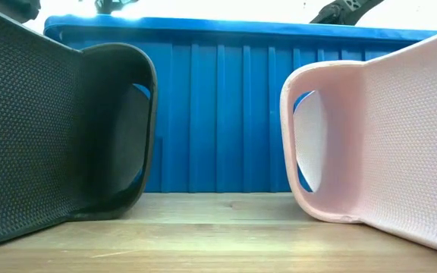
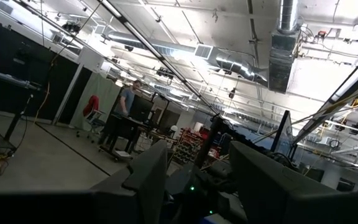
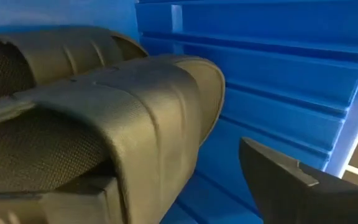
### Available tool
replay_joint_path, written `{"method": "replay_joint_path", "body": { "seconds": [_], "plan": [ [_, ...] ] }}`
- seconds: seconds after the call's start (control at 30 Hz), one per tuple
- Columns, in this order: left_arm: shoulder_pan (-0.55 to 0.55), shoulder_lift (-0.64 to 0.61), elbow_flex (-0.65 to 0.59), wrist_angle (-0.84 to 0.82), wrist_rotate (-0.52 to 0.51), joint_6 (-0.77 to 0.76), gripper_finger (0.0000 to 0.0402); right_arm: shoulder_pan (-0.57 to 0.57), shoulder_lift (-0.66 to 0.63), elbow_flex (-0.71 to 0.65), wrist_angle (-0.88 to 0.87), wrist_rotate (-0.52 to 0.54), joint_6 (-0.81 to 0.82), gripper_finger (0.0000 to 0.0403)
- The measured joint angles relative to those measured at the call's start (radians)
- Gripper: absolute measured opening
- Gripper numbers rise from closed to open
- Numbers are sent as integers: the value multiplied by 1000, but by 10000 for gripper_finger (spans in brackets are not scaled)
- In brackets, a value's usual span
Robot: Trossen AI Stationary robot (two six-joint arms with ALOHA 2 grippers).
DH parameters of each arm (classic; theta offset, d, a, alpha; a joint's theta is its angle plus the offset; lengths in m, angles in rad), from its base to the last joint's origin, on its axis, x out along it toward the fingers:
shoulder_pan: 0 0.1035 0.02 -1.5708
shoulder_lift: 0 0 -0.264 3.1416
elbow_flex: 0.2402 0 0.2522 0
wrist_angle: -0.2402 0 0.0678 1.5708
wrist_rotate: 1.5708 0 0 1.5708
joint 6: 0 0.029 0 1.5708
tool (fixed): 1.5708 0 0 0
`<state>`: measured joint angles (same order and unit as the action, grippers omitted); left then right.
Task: Pick and place slides into bin
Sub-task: Put the black slide into the blue bin
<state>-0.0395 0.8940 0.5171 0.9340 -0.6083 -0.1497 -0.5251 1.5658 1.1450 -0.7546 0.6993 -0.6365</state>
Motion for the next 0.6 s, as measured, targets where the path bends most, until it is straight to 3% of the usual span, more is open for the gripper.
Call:
{"method": "replay_joint_path", "body": {
  "seconds": [0.3,0.6],
  "plan": [
    [0,1,0,0,1,0,160,0,0,7,-31,-101,-1,288],
    [0,1,0,0,1,0,160,0,-1,6,-137,-104,35,286]
  ]
}}
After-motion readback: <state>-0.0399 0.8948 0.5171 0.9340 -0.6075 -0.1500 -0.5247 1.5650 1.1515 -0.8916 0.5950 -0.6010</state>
